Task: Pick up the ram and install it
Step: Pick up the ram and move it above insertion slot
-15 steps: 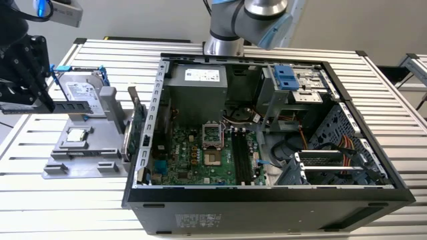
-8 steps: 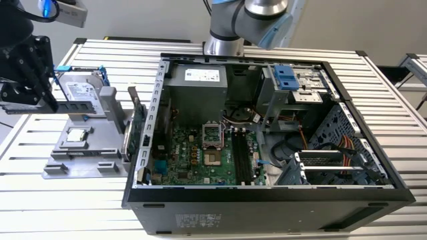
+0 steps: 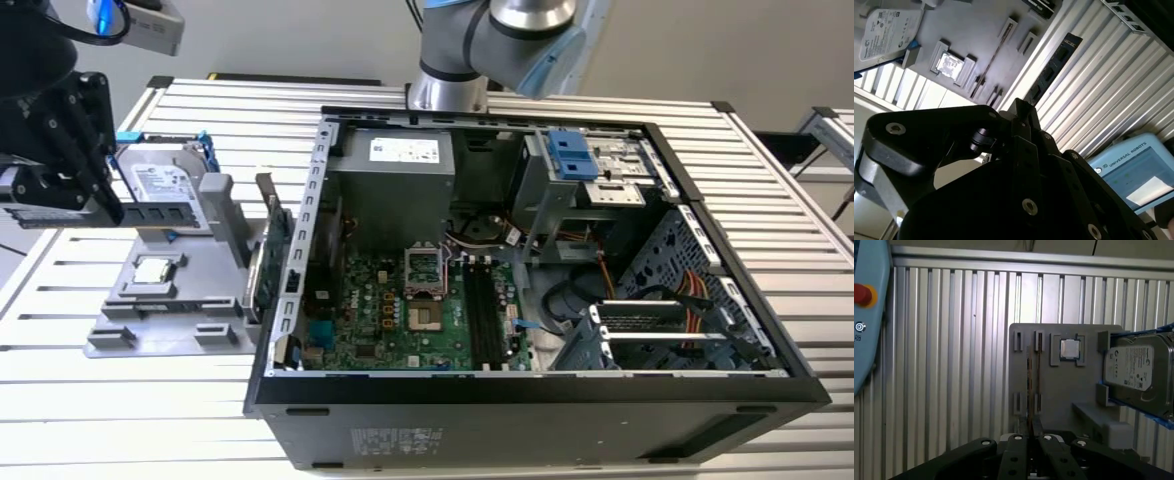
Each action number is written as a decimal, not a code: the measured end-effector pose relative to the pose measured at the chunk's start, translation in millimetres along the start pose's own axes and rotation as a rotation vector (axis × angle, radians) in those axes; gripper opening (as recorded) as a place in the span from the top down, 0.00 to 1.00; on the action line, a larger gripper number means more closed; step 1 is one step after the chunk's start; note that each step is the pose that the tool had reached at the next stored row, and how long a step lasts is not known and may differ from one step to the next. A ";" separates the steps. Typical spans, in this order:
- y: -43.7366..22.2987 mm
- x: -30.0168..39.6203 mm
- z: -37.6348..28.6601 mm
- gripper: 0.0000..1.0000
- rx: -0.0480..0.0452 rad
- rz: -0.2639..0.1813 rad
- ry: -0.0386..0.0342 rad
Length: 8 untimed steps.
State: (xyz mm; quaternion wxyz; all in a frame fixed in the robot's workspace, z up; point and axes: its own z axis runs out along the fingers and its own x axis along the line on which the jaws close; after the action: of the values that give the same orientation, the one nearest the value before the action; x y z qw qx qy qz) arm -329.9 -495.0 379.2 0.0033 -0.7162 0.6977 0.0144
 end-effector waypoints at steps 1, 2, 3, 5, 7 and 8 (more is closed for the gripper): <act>-0.8 0.0 0.0 1.00 0.0000 0.000 0.0000; -1.6 0.1 -0.1 1.00 0.0000 0.000 0.0001; -2.6 0.1 0.0 1.00 0.0001 0.000 0.0000; -4.7 0.2 -0.1 1.00 -0.0001 0.000 0.0001; -6.8 0.2 -0.1 1.00 0.0000 0.000 0.0000; -7.8 0.2 -0.1 1.00 0.0000 0.000 0.0000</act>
State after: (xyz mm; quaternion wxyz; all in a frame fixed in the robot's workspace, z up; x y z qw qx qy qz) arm -322.0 -495.0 379.2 0.0033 -0.7162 0.6977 0.0144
